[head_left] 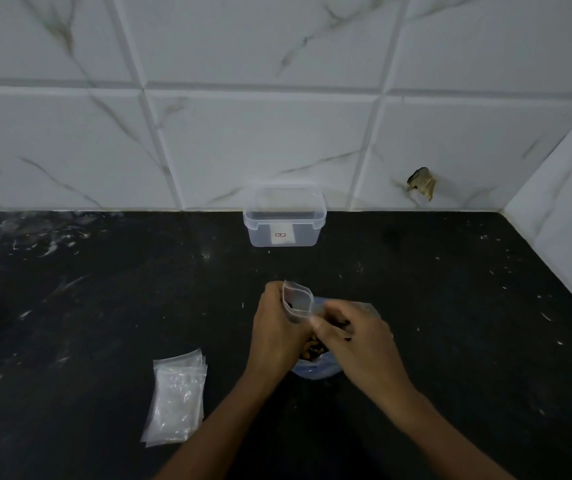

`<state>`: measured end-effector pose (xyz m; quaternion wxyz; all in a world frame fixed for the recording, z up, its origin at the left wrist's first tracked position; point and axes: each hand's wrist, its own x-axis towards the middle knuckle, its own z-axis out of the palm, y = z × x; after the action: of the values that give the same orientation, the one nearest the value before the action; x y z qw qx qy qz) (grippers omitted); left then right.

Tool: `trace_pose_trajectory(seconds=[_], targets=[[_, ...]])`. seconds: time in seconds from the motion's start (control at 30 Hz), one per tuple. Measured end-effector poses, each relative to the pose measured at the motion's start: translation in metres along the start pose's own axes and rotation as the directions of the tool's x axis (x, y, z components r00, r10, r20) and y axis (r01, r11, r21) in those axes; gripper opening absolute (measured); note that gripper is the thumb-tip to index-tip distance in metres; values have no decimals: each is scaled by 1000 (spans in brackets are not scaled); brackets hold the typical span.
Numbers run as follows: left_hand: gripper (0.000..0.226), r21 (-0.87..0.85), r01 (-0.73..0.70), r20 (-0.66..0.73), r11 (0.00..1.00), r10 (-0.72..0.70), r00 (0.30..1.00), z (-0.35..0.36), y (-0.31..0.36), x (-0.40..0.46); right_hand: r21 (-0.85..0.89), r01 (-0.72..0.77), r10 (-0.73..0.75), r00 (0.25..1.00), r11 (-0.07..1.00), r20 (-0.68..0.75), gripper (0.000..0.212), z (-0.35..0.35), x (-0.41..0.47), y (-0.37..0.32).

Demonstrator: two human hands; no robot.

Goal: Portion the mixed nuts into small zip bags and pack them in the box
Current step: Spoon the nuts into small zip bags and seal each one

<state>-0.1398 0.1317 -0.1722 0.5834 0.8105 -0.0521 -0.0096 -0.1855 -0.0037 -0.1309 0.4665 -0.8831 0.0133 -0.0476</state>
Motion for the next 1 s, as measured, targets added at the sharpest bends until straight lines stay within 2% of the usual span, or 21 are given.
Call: trace_pose_trajectory(seconds=[0.07, 0.23, 0.37, 0.53, 0.7, 1.0], targets=[[36, 30, -52, -2, 998, 53, 999, 2, 1, -2, -8, 33, -33, 998, 999, 48, 16, 6, 2, -3], [42, -12, -17, 37, 1000, 17, 999, 2, 6, -7, -97, 24, -27, 999, 995, -29, 8, 5, 12, 6], [32, -168, 43, 161, 985, -15, 987, -12, 6, -8, -60, 23, -20, 999, 998, 41, 12, -7, 18, 6], [14, -359, 37, 151, 932, 19, 988, -32, 9, -3, 8, 30, -31, 988, 1000, 150, 13, -23, 27, 9], [13, -347, 27, 155, 937, 29, 987, -36, 12, 0, 75, 21, -37, 976, 997, 213, 14, -25, 30, 10], [14, -267, 59, 182, 962, -10, 983, -30, 14, -6, -29, 150, -142, 970, 988, 197, 8, -19, 28, 6]])
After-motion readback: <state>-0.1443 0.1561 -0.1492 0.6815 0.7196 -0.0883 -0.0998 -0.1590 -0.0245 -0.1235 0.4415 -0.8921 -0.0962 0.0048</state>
